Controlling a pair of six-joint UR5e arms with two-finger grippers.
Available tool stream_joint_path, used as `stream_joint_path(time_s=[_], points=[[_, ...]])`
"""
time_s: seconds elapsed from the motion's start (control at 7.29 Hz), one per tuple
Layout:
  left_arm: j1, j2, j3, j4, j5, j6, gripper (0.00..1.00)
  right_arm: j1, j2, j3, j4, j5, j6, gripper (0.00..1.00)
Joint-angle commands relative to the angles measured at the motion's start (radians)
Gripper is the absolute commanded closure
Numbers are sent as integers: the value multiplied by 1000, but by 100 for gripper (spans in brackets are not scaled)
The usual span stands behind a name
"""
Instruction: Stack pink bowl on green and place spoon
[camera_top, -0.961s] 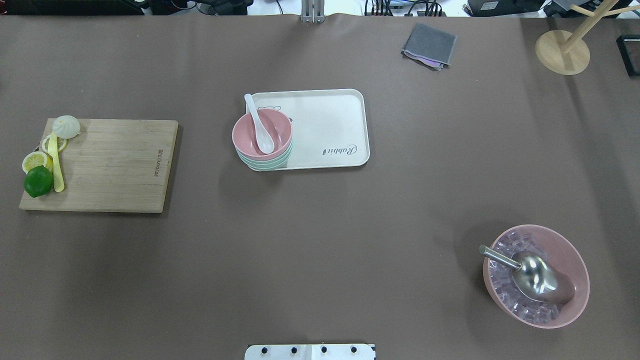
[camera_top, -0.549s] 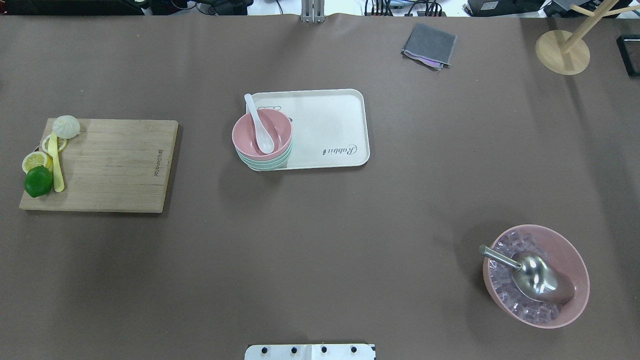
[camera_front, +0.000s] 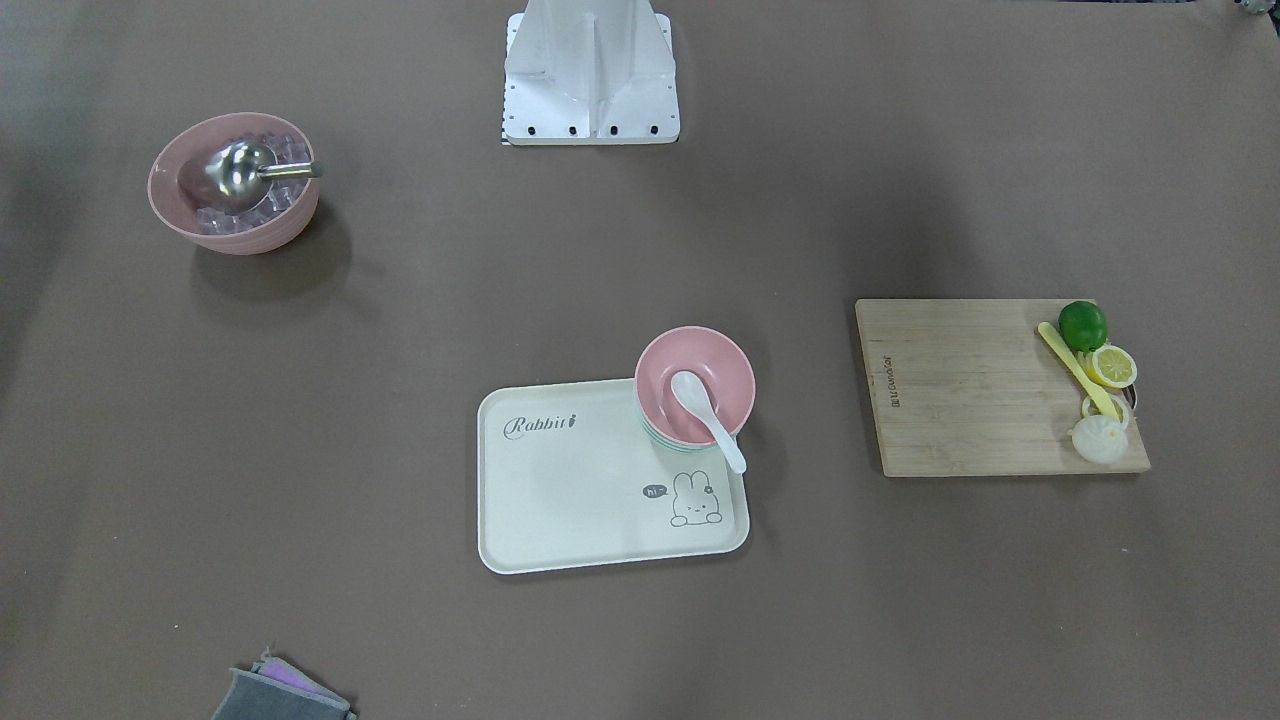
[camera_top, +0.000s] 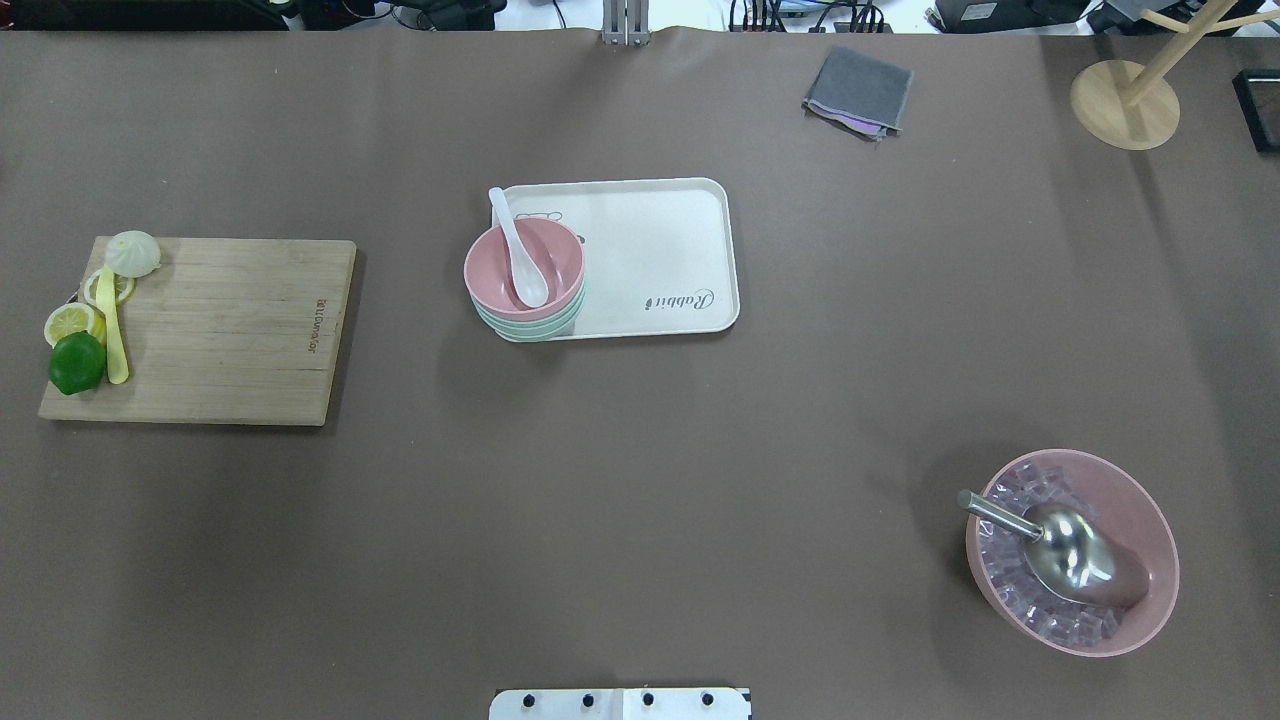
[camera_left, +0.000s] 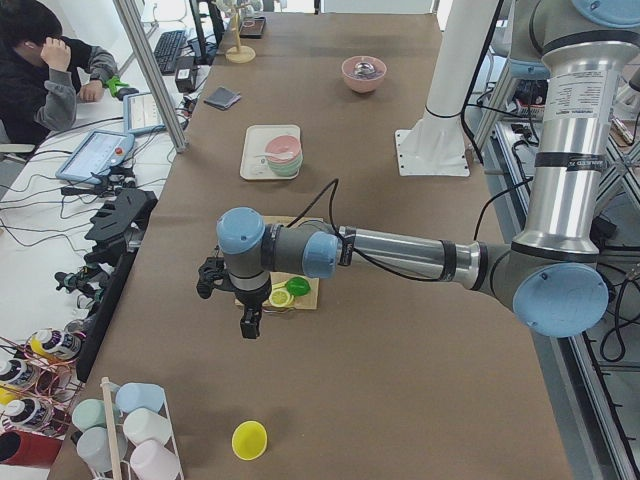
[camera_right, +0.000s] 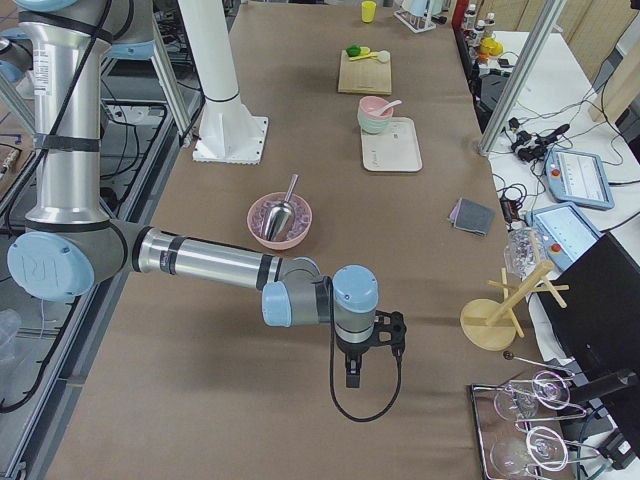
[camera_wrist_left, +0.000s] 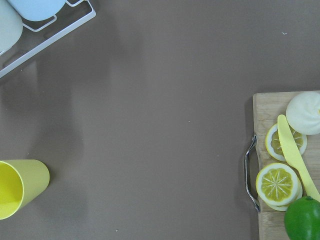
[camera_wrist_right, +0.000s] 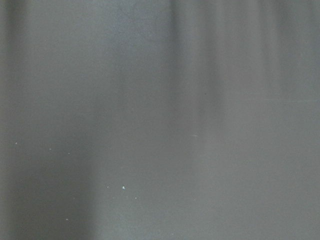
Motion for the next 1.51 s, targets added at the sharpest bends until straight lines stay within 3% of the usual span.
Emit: stream_joint_path(time_s=[0.0,1.37], points=[[2,1,6,3,1,0,2,0,-9,-1,1,2,-2,0],[5,23,0,1,-2,0,2,0,-9,6,2,0,-2,0]])
